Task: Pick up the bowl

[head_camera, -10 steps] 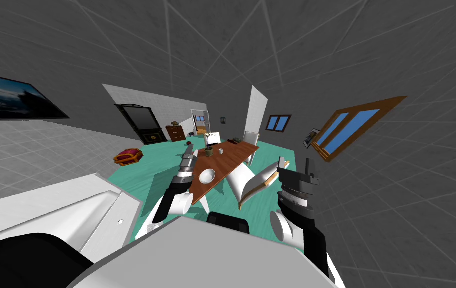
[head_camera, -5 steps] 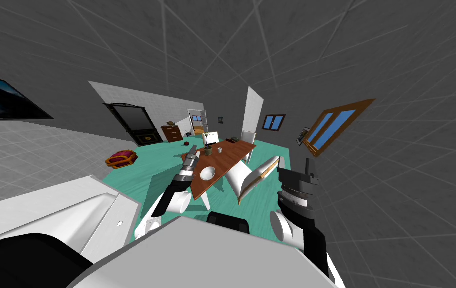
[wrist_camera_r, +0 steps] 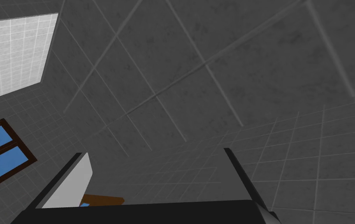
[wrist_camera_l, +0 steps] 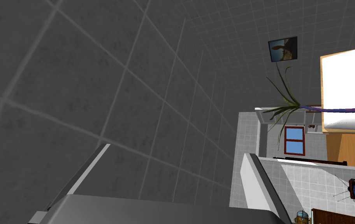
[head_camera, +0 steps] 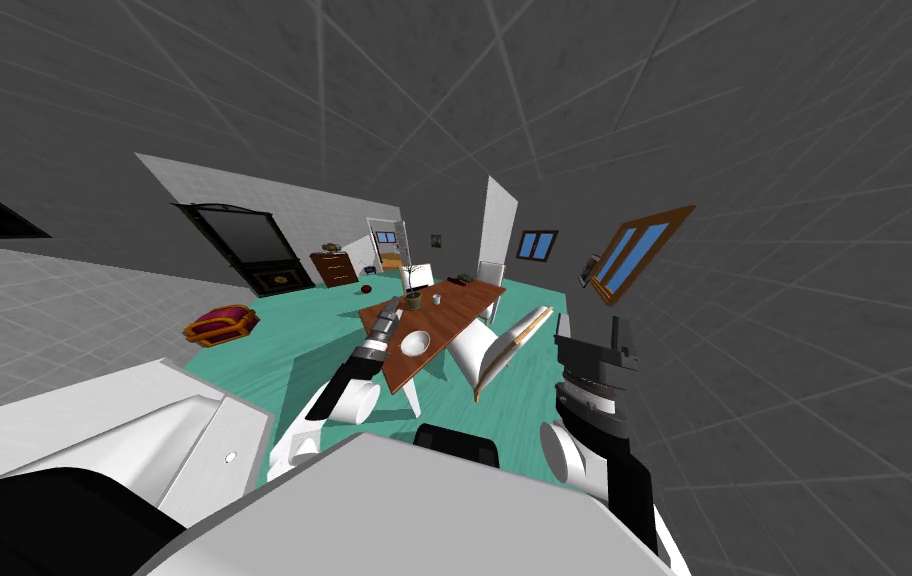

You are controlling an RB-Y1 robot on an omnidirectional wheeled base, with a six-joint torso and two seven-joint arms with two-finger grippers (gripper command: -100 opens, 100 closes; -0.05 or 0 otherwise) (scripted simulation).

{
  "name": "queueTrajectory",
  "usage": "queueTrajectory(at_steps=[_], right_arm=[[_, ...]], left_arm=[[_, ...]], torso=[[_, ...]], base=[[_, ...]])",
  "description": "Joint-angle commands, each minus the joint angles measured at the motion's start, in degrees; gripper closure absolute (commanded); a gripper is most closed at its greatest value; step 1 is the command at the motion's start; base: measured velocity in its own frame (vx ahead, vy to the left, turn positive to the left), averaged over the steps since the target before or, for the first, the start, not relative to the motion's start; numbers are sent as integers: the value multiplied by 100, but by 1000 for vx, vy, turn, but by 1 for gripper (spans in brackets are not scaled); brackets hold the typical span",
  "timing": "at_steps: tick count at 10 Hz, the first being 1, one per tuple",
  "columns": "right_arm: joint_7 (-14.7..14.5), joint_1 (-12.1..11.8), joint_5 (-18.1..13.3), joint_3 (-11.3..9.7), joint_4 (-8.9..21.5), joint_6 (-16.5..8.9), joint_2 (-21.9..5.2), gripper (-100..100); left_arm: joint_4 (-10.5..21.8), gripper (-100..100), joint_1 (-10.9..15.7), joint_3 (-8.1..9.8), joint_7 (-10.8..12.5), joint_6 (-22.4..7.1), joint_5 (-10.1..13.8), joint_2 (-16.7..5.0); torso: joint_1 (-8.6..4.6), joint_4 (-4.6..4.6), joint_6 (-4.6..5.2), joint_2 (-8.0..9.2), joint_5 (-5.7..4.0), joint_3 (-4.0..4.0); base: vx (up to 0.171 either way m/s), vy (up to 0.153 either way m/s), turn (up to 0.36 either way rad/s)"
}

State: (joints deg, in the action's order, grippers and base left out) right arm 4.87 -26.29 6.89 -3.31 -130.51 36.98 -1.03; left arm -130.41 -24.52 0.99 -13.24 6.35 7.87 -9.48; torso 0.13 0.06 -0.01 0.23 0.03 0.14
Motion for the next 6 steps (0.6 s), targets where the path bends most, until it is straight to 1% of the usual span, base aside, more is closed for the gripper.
queueTrajectory(at_steps=[1, 2, 3, 4, 5, 6], right_arm=[[0, 0, 0, 0, 0, 0, 0, 0], [0, 0, 0, 0, 0, 0, 0, 0], [0, 0, 0, 0, 0, 0, 0, 0], [0, 0, 0, 0, 0, 0, 0, 0], [0, 0, 0, 0, 0, 0, 0, 0], [0, -1, 0, 0, 0, 0, 0, 0]], left_arm=[[87, -100, 31, 83, -73, -266, 162, -105], [169, -100, 53, 143, -152, -403, 291, -170], [169, -100, 53, 143, -152, -486, 291, -170], [255, -100, 74, 207, -237, -664, 421, -228], [255, -100, 74, 207, -237, -714, 421, -228], [347, -100, 93, 275, -326, -918, 553, -278]], torso=[[0, 0, 0, 0, 0, 0], [-1, -2, 1, -8, 0, -5], [0, -3, 2, -10, 0, -7], [-1, -3, 0, -14, 0, -8], [-2, -4, 1, -15, 0, -10], [-4, -4, 0, -18, -1, -11]], base=[[-32, 15, -65], [-37, 19, -113], [-28, 16, -43], [-24, 13, -86], [-18, 9, -44], [-16, 6, -71]])
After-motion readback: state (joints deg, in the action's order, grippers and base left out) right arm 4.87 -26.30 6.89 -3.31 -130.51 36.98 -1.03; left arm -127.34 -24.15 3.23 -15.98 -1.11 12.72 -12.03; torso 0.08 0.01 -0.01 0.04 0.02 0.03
